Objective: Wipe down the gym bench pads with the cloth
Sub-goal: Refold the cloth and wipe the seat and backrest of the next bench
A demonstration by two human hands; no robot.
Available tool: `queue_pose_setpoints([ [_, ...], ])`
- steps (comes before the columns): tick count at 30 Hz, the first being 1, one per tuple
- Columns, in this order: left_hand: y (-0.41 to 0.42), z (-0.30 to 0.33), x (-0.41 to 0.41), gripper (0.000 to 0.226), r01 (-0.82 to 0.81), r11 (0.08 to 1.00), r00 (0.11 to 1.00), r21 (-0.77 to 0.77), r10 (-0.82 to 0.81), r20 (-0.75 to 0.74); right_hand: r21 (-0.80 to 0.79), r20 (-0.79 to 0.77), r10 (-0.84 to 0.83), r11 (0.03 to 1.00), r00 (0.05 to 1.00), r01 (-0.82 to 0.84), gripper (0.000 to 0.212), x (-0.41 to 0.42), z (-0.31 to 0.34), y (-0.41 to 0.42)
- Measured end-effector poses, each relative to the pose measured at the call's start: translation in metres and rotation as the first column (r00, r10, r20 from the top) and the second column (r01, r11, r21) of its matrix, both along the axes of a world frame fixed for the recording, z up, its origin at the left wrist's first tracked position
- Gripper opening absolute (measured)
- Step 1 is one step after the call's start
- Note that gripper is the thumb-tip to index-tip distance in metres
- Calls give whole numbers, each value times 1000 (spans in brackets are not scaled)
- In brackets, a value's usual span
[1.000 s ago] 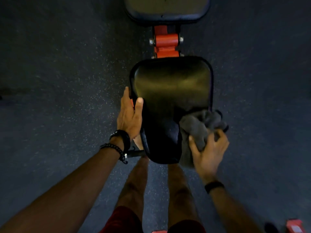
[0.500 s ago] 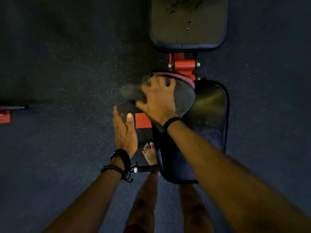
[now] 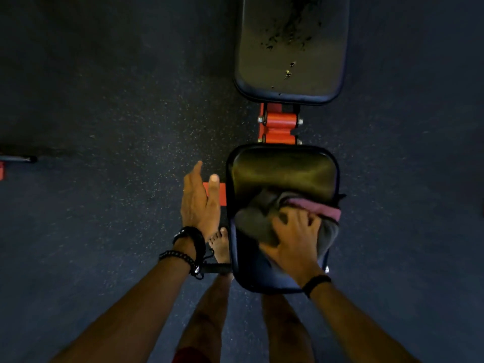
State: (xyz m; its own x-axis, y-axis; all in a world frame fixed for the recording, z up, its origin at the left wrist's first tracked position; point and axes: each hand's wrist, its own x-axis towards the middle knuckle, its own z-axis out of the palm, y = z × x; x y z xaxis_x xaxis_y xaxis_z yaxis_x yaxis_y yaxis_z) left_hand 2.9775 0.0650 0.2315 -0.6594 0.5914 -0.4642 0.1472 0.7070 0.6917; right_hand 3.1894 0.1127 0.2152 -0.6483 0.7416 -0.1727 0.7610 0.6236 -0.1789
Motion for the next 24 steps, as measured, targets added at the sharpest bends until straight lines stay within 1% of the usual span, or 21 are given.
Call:
queue_pose_setpoints([
  [1, 4, 3, 5, 70, 40, 999, 999, -8, -40, -16, -16, -36, 154, 988, 987, -155, 50, 18, 0, -3],
  [2, 8, 8, 10, 65, 80, 997, 996, -17, -80, -33, -24, -56, 228, 973, 972, -230, 49, 37, -2, 4],
  [3, 10, 12, 15, 61, 116, 993, 991, -34, -118, -56, -29, -58, 196, 980, 979, -197, 48, 54, -4, 13],
  [4, 13, 15, 18, 57, 140, 988, 987, -61, -144, -77, -46, -48, 46, 998, 998, -48, 47, 66, -4, 19],
  [5, 15, 18, 22, 54, 147, 985, 985, -92, -155, -80, -83, -29, -185, 980, 982, 183, 48, 74, -2, 23],
  [6, 15, 23, 27, 53, 145, 982, 986, -122, -154, -62, -163, -3, -415, 898, 910, 409, 49, 80, -1, 22],
  [7, 14, 30, 32, 53, 151, 977, 987, -147, -159, -39, -265, 23, -583, 780, 812, 567, 51, 82, 1, 22],
  [8, 14, 38, 39, 52, 172, 970, 984, -172, -178, -22, -368, 51, -693, 657, 719, 659, 53, 84, 5, 23],
  [9, 12, 47, 46, 52, 196, 961, 979, -196, -202, -13, -458, 84, -760, 545, 644, 702, 58, 85, 11, 26],
  [10, 10, 58, 52, 51, 215, 953, 975, -215, -222, -8, -523, 121, -790, 464, 601, 715, 61, 86, 18, 32],
  [11, 7, 70, 59, 51, 228, 946, 972, -231, -235, -4, -563, 151, -794, 420, 589, 711, 63, 88, 27, 40],
  [12, 3, 82, 66, 52, 236, 940, 969, -246, -247, -11, -590, 180, -781, 401, 598, 701, 63, 90, 37, 47],
  [14, -3, 106, 77, 54, 257, 921, 958, -291, -282, -47, -618, 202, -723, 429, 660, 659, 63, 93, 61, 59],
  [15, -7, 117, 83, 55, 268, 911, 949, -312, -305, -74, -621, 173, -690, 478, 703, 622, 62, 94, 75, 64],
  [16, -9, 125, 87, 56, 284, 901, 937, -327, -333, -102, -610, 127, -653, 542, 747, 578, 61, 94, 89, 69],
  [17, -10, 133, 90, 57, 298, 892, 927, -339, -356, -122, -574, 78, -599, 627, 797, 527, 60, 93, 103, 73],
  [19, -8, 143, 93, 60, 316, 880, 910, -354, -387, -149, -425, 10, -424, 818, 905, 388, 60, 85, 128, 82],
  [20, -4, 147, 93, 61, 325, 875, 901, -360, -401, -162, -338, -1, -328, 889, 945, 309, 59, 80, 140, 86],
  [21, 1, 152, 94, 62, 326, 871, 895, -366, -409, -176, -261, -6, -251, 935, 968, 241, 58, 73, 150, 90],
  [22, 6, 156, 94, 62, 324, 870, 890, -370, -413, -192, -203, -20, -205, 959, 979, 196, 57, 66, 158, 94],
  [24, 16, 166, 95, 62, 321, 870, 884, -375, -417, -212, -145, -69, -186, 974, 980, 175, 55, 52, 173, 102],
])
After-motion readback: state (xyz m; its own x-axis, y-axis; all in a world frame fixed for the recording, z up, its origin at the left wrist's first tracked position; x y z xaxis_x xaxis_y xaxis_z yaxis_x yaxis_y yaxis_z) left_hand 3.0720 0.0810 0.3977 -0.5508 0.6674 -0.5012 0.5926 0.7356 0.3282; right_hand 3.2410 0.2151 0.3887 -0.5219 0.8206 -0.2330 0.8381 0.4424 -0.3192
